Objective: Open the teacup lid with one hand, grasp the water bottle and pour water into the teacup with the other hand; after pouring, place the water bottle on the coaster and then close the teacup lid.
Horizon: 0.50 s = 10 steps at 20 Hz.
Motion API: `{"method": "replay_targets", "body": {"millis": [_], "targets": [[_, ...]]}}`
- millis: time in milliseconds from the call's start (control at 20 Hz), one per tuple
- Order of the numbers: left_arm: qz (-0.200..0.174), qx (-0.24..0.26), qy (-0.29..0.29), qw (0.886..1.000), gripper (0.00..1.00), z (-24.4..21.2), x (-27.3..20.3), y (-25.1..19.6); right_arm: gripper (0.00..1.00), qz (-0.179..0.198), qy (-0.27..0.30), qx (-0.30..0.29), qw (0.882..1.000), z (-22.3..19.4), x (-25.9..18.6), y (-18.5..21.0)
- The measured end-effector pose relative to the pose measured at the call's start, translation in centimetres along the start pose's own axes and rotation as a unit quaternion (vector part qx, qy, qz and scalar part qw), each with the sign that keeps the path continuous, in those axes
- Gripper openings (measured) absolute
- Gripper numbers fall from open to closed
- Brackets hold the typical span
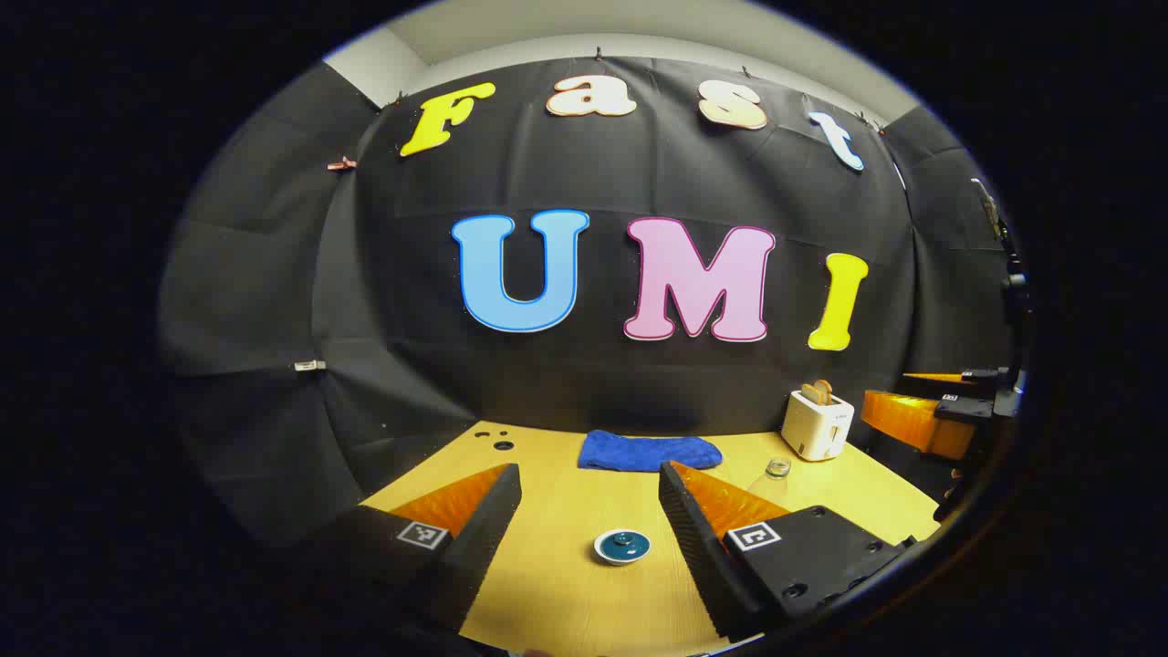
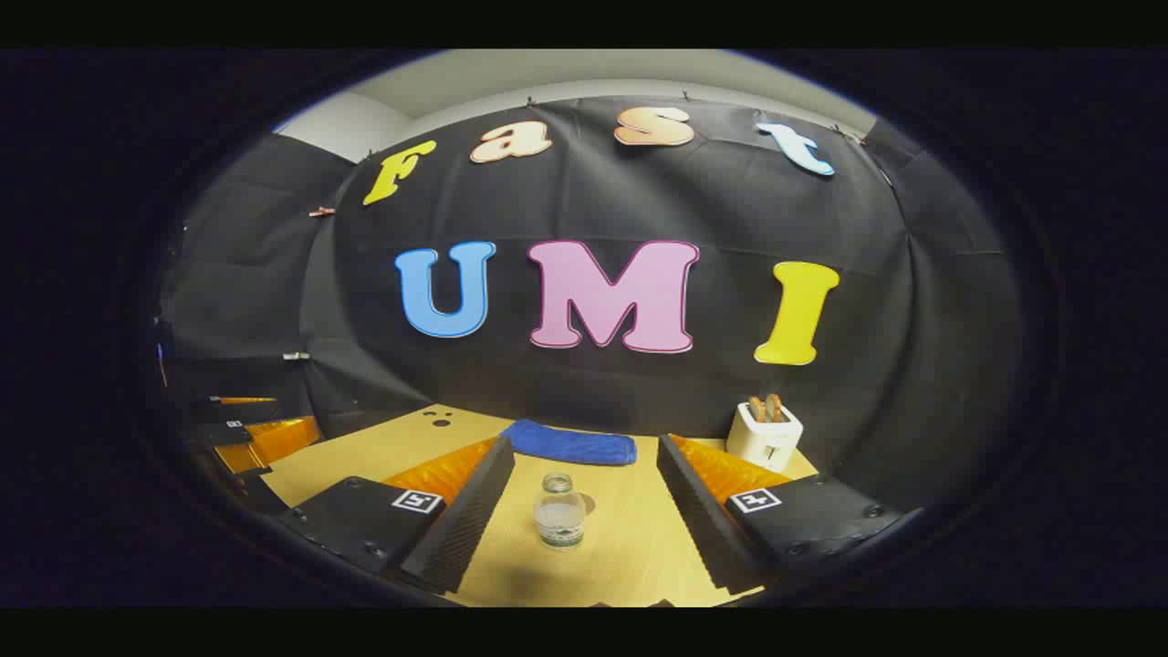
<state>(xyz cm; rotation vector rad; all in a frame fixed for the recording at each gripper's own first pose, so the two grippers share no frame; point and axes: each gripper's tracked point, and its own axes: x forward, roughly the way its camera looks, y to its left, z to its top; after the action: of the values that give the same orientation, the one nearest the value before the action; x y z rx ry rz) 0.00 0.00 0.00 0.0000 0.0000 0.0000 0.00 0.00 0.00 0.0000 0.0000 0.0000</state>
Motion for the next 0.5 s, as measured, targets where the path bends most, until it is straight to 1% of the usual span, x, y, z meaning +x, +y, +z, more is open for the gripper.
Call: {"method": "replay_targets", "body": {"millis": [300,500], "targets": [[-0.027,0.011,0.040,0.999,0.95,-3.4,2.7,0.0,0.98,0.003,0.012,0.002,1.000,-2.2,0.8,0.5],[-0.041,0.002,0.067,0.997,0.95,-6.1,5.4,-0.4,0.98,0.014,0.027,0.013,0.999,-4.2,2.0,1.9]]}}
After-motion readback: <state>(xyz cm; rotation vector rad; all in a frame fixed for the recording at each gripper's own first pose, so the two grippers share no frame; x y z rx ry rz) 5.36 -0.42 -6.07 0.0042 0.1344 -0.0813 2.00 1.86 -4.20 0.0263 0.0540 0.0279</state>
